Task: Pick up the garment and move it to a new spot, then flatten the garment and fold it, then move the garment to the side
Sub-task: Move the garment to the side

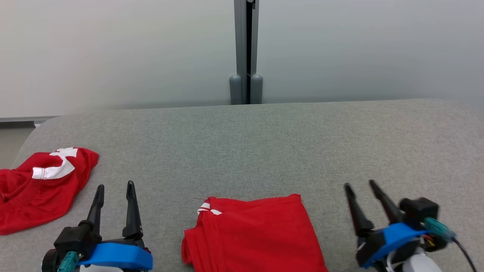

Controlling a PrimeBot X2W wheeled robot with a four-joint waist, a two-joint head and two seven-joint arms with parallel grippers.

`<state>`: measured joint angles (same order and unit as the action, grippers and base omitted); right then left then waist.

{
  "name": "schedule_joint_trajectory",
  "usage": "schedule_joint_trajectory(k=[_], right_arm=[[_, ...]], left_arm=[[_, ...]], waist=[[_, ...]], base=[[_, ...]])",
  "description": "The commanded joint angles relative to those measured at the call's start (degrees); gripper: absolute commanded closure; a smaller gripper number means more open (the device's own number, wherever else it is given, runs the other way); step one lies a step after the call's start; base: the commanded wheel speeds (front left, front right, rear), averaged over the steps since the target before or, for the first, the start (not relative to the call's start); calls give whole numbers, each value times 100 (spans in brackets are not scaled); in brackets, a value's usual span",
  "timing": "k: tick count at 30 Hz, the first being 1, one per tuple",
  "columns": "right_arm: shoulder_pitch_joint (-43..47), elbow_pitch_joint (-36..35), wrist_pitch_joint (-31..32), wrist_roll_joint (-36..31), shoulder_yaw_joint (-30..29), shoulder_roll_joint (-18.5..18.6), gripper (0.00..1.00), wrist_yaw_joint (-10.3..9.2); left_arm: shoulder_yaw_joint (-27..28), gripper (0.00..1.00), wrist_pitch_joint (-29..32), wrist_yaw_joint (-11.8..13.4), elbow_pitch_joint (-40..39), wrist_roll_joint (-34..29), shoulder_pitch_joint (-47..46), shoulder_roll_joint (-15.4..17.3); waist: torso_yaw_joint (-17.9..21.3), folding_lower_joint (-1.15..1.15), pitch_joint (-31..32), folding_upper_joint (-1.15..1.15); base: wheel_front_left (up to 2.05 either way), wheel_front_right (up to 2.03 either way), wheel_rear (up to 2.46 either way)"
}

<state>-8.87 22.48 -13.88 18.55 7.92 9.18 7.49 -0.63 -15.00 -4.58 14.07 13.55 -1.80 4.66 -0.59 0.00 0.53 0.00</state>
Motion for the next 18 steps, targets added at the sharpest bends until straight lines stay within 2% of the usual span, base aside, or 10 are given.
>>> schedule_joint_trajectory(k=[1,9,13,18], right_arm=[[-221,159,220,110,249,-37,0,1],[-872,1022,1640,658,1344,95,0,1],[-1021,1487,2254,801,1415,108,0,1],[-1166,1956,2597,916,1339,-4,0,1]], left_arm=[[26,0,-25,-30,18,-39,-14,-26],[15,0,-26,-92,138,-89,-95,-91],[45,0,-25,-104,178,-107,-85,-115],[80,0,-25,-138,188,-105,-105,-134]], waist=[[-17,0,-14,0],[-292,0,-38,0],[-477,0,-44,0],[-642,0,-108,0]], base=[[0,0,0],[0,0,0],[0,0,0],[0,0,0]])
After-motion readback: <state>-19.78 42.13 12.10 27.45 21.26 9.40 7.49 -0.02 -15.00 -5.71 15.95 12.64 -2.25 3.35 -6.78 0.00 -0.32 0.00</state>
